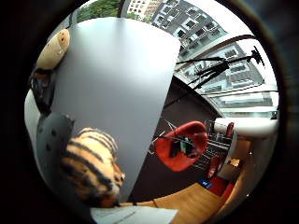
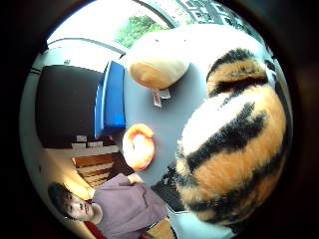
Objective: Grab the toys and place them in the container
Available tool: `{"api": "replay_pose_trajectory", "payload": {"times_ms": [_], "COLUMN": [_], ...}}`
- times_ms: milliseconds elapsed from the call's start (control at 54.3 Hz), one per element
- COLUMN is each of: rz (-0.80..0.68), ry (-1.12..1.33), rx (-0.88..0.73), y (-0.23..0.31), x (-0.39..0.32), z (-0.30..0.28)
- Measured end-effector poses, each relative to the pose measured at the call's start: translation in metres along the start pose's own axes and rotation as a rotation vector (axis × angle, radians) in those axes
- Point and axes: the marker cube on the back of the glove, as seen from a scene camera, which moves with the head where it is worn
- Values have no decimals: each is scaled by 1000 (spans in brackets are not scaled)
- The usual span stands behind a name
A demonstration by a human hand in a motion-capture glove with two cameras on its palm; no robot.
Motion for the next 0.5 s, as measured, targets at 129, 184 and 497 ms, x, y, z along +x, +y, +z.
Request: {"api": "replay_pose_trajectory", "payload": {"times_ms": [129,184,497], "rz": [-17,-2,-53], "ry": [20,21,109], "rx": [24,24,97], "y": [-10,-16,-25], "x": [-14,-17,-64], "z": [-33,-45,-105]}}
